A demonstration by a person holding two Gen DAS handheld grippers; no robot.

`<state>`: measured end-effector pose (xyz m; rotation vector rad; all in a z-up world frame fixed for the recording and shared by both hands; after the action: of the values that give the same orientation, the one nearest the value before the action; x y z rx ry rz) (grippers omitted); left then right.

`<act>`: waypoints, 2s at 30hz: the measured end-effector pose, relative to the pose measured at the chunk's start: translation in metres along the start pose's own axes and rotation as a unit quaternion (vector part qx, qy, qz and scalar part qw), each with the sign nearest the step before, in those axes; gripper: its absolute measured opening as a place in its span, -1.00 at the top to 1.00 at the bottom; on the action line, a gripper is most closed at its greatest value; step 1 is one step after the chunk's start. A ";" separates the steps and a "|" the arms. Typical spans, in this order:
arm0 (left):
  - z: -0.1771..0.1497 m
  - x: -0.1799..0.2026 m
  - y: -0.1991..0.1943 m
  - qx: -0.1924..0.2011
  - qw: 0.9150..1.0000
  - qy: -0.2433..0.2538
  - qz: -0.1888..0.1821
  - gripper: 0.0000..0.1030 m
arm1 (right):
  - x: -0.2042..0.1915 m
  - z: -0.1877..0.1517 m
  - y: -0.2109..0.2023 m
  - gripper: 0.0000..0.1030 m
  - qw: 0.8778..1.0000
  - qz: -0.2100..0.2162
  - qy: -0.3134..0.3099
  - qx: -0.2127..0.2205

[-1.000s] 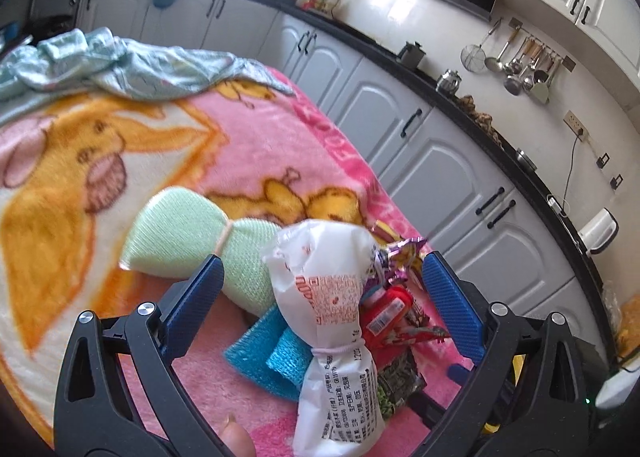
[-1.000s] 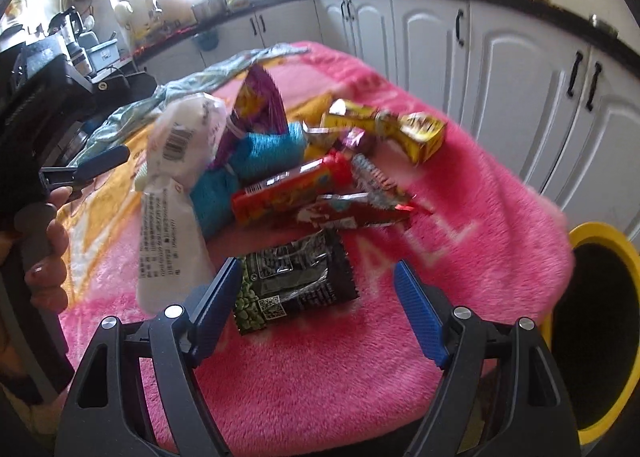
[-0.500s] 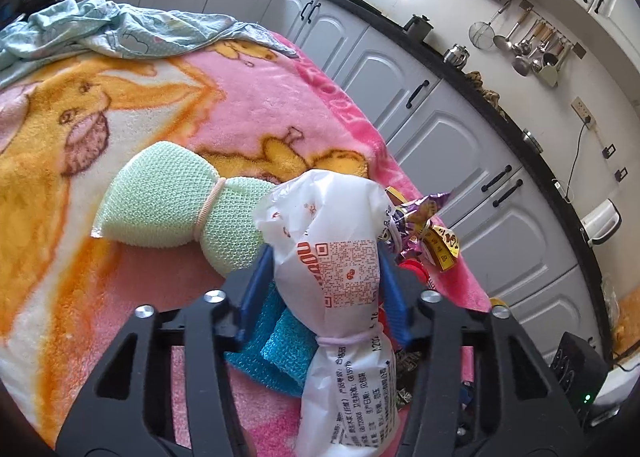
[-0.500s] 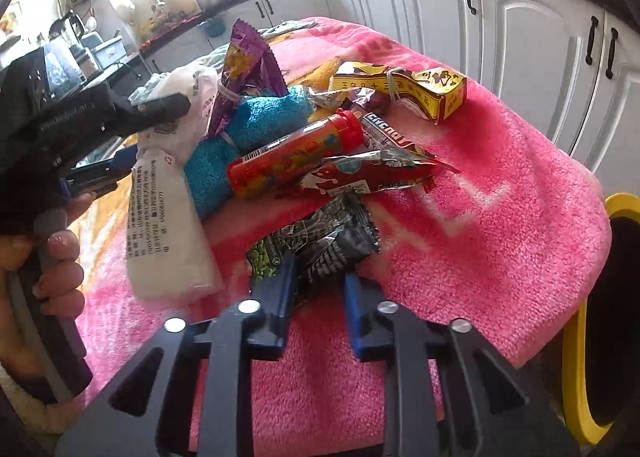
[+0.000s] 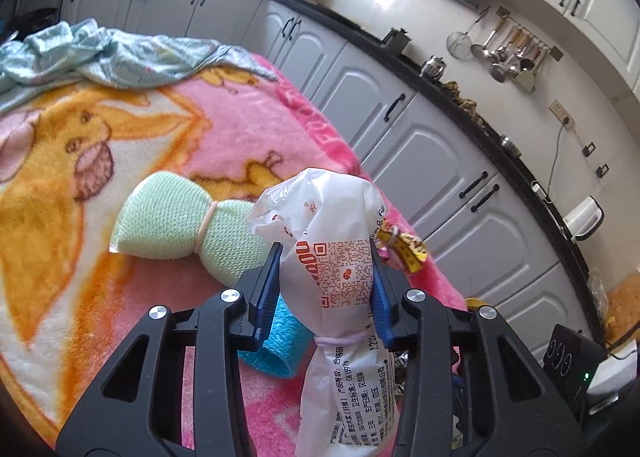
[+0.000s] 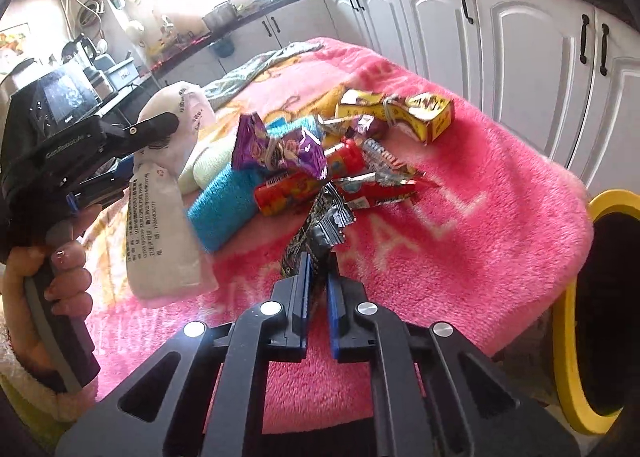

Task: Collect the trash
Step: 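Carry both items over the yellow bin and open both tools to drop them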

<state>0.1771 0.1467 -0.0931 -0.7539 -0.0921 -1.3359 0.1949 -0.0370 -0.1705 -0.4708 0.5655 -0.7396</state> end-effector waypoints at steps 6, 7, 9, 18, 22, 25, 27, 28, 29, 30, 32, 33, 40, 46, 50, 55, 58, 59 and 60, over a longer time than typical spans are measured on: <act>0.005 0.026 -0.011 0.016 0.999 0.025 -0.016 0.39 | 0.001 0.011 -0.020 0.86 1.000 0.001 -0.008 0.017; 0.004 0.029 -0.012 0.016 0.999 0.028 -0.018 0.39 | 0.001 0.013 -0.022 0.86 1.000 0.001 -0.008 0.019; 0.003 0.039 -0.013 0.018 0.999 0.038 -0.024 0.39 | 0.001 0.017 -0.031 0.86 1.000 0.000 -0.008 0.027; -0.003 0.081 -0.015 0.020 0.996 0.071 -0.053 0.39 | 0.017 0.037 -0.071 0.86 0.997 -0.018 -0.003 0.069; -0.006 0.099 -0.014 0.019 0.994 0.082 -0.066 0.39 | 0.030 0.047 -0.089 0.86 0.995 -0.034 -0.002 0.091; -0.008 0.112 -0.013 0.020 0.993 0.091 -0.074 0.39 | 0.042 0.054 -0.105 0.86 0.993 -0.048 -0.002 0.109; -0.009 0.122 -0.012 0.020 0.992 0.096 -0.081 0.39 | 0.048 0.058 -0.115 0.86 0.991 -0.056 -0.001 0.118; -0.009 0.126 -0.012 0.020 0.991 0.099 -0.083 0.39 | 0.052 0.059 -0.119 0.86 0.990 -0.061 0.000 0.124; -0.010 0.132 -0.011 0.019 0.991 0.102 -0.088 0.39 | 0.057 0.060 -0.125 0.86 0.990 -0.065 0.000 0.128; -0.011 0.136 -0.011 0.019 0.990 0.104 -0.091 0.39 | 0.061 0.061 -0.129 0.86 0.989 -0.069 0.000 0.131; -0.013 0.144 -0.011 0.018 0.989 0.109 -0.097 0.39 | 0.068 0.065 -0.139 0.86 0.986 -0.081 0.001 0.143; -0.014 0.148 -0.011 0.017 0.989 0.112 -0.099 0.39 | 0.071 0.066 -0.144 0.86 0.985 -0.086 0.000 0.147; -0.022 0.181 -0.007 0.016 0.983 0.133 -0.122 0.39 | 0.090 0.071 -0.170 0.86 0.978 -0.121 -0.005 0.172; -0.032 0.212 -0.003 0.015 0.978 0.155 -0.142 0.39 | 0.110 0.071 -0.188 0.86 0.972 -0.143 0.003 0.188; -0.036 0.229 0.001 0.014 0.975 0.164 -0.151 0.39 | 0.124 0.070 -0.199 0.86 0.968 -0.155 0.010 0.196; -0.042 0.252 0.010 0.015 0.971 0.175 -0.160 0.39 | 0.143 0.066 -0.212 0.86 0.963 -0.175 0.018 0.204; -0.048 0.266 0.017 0.014 0.969 0.181 -0.166 0.39 | 0.159 0.061 -0.219 0.86 0.960 -0.191 0.026 0.204; -0.051 0.273 0.020 0.015 0.968 0.185 -0.169 0.39 | 0.163 0.059 -0.219 0.86 0.959 -0.195 0.029 0.202; -0.053 0.278 0.022 0.015 0.967 0.188 -0.171 0.39 | 0.168 0.057 -0.220 0.86 0.959 -0.200 0.033 0.199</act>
<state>0.2526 -0.1147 -0.0124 -0.4586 0.0627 -1.7825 0.2245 -0.2919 -0.0523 -0.1843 0.3711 -1.2320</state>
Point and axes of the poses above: each gripper's, at about its wrist camera, not at the fingertips, and y roughly the way its jaws point, x to its right, z to its top, the point moved 8 cm from there along y, roughly the way its jaws point, and after that the axes turned 11 degrees about x, right-handed, at the moved point
